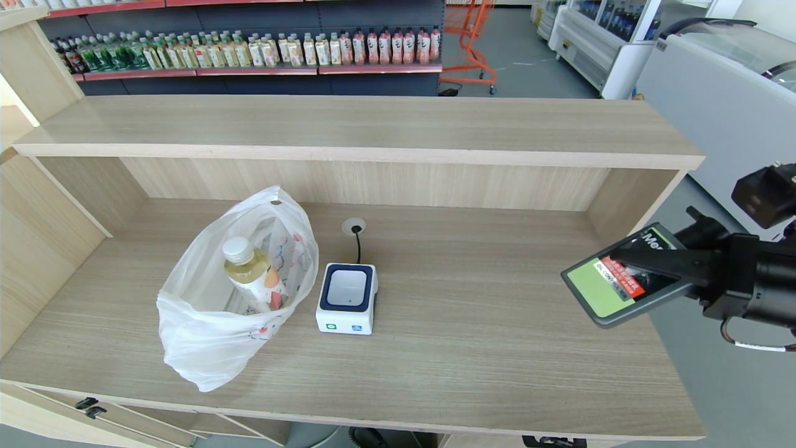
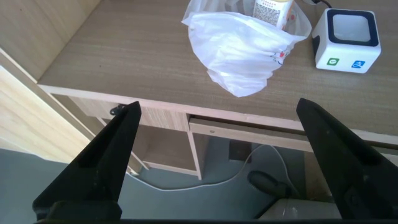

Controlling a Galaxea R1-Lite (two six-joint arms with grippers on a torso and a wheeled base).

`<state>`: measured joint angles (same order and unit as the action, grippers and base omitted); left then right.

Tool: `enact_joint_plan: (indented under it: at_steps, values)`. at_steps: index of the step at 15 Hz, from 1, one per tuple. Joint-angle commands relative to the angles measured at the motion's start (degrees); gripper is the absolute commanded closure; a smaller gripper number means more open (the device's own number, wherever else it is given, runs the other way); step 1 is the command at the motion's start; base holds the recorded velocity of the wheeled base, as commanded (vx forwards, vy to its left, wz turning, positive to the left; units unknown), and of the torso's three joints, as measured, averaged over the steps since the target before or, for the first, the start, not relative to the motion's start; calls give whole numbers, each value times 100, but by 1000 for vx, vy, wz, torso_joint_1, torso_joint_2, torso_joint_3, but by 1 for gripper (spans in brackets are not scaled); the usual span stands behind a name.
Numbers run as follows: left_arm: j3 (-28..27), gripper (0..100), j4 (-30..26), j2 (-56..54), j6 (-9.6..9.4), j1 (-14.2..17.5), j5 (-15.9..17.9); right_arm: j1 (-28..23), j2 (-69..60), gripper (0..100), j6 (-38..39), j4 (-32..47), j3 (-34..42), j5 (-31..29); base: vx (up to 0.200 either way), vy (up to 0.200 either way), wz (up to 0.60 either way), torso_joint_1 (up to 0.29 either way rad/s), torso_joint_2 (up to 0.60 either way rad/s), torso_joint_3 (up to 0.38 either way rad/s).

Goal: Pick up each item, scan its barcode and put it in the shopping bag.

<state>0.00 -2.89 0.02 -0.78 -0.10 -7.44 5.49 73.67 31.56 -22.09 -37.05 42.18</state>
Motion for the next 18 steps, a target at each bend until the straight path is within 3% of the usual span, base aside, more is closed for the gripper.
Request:
enact_joint_plan:
  at_steps: [1, 7, 18]
  values:
    - [0, 0, -1, 6, 8, 1, -3, 181, 7, 100, 140, -6, -4, 1, 0, 0, 0, 0, 0, 0]
    - [0, 0, -1, -2, -1, 1, -3, 278, -142, 100, 228, 12, 75, 1, 0, 0, 0, 0, 0, 0]
    - [0, 0, -1, -2, 96, 1, -12, 357, -634, 100, 280, 29, 567, -70, 0, 200, 0, 4, 2, 3]
